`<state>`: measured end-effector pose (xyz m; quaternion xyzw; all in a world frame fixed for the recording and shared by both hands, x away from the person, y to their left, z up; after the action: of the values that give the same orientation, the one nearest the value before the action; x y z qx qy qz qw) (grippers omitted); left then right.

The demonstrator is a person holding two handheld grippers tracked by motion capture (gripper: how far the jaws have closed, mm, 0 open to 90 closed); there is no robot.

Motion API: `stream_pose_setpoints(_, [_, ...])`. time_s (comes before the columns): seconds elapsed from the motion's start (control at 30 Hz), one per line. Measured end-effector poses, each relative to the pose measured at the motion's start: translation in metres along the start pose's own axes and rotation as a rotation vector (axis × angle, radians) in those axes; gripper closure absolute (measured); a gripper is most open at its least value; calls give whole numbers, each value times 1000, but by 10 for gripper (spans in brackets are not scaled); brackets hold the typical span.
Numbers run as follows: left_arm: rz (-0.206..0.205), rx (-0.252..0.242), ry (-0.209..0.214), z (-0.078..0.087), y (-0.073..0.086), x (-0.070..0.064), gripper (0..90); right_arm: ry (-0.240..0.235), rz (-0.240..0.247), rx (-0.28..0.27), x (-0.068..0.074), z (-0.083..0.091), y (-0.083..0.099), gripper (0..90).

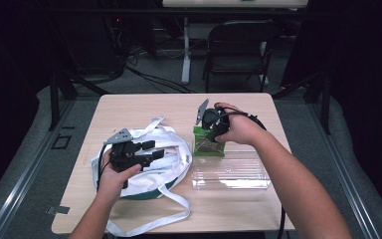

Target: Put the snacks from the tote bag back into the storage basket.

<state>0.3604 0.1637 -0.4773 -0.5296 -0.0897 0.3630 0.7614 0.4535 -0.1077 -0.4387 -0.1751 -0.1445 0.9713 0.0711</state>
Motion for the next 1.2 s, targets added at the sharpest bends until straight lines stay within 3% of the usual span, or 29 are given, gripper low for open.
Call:
stream_pose_setpoints(0.63, [1, -8, -6, 1, 0, 1, 413, 45, -15, -75, 7, 20, -5, 416])
stream_pose_setpoints(0.73, [6, -9, -6, 1, 0, 1, 413, 46, -46, -126, 8, 24, -6, 419])
stream_pose_setpoints(1.2, [6, -2, -7, 0, 1, 2, 413, 89, -96, -188, 16, 37, -3, 425])
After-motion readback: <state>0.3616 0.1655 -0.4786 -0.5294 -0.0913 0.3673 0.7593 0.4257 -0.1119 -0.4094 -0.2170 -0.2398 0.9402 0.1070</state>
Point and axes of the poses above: each handheld gripper's, and its own axes: z roughly backward along the jaws, y roughly out of its underside, x roughly to its left, the point moved 2 cm from there along -z, roughly forward along the jaws, and after that the axes turned 4 degrees about -y, right-handed, at the moved point
